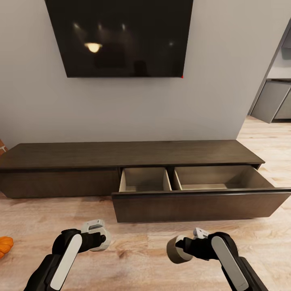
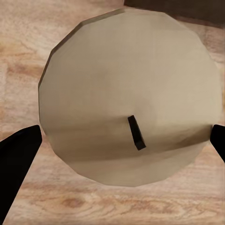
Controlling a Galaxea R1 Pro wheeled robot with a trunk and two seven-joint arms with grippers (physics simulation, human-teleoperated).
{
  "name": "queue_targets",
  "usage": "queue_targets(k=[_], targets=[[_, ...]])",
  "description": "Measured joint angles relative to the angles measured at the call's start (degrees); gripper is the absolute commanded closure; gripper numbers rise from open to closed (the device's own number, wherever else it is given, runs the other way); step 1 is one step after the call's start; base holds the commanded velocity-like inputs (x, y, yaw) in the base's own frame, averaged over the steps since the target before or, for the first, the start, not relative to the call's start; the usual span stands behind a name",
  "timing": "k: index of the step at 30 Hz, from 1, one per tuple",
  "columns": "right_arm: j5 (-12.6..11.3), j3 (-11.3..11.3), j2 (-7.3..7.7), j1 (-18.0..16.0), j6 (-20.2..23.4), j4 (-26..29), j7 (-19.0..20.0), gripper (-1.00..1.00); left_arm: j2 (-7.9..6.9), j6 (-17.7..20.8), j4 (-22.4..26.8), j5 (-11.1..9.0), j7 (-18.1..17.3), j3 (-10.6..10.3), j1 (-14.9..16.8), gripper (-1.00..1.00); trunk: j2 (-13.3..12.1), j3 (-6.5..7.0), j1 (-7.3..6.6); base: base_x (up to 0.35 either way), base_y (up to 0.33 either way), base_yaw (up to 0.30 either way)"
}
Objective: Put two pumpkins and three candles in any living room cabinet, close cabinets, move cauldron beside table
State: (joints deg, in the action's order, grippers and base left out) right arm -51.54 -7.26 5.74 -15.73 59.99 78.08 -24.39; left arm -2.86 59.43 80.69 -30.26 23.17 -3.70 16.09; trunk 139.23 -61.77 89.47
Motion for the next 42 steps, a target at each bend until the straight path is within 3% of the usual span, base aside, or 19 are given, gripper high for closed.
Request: queue_targets(k=[2, 6, 24, 27, 34, 42], targets=[[-0.35, -1.34, -0.29, -0.01, -0.05, 0.16, -0.55, 1.0, 0.01, 0.03, 0.0, -0.04, -0.01, 0.0, 0.0, 1.0, -0.8, 0.36, -0.44, 0.0, 0.0, 0.0], [0.0, -1.98, -0.42, -0.01, -0.01, 0.32, -0.82, 1.0, -0.03, 0.07, 0.0, 0.0, 0.0, 0.08, 0.0, 1.0, -2.41, 1.08, -1.32, 0.0, 0.0, 0.0], [0.24, -2.68, -0.38, -0.05, 0.01, -0.1, -1.01, 1.0, -0.04, 0.56, -1.02, -0.17, 0.18, 0.16, -0.01, 1.0, -9.63, 3.19, -5.27, 0.0, 0.0, 0.0], [0.27, -3.34, -0.4, -0.01, 0.01, -0.29, -2.56, 1.0, -0.05, 0.57, -4.09, -0.16, 0.25, 0.25, -0.03, 1.0, -10.83, 3.43, -5.92, 0.0, 0.0, 0.0], [0.61, -3.64, -0.44, 0.28, -0.13, -1.6, -12.01, 1.0, -0.07, 0.46, -11.19, -0.09, 0.31, 0.25, 0.31, 1.0, -13.64, 4.03, -7.46, 0.0, 0.0, 0.0], [0.56, -3.61, -0.83, 1.24, -0.96, -7.95, -13.9, 1.0, -0.07, -0.27, -17.94, 0.18, 0.6, 0.46, 0.36, 1.0, -16.85, 4.93, -9.22, 0.0, 0.0, 0.0]])
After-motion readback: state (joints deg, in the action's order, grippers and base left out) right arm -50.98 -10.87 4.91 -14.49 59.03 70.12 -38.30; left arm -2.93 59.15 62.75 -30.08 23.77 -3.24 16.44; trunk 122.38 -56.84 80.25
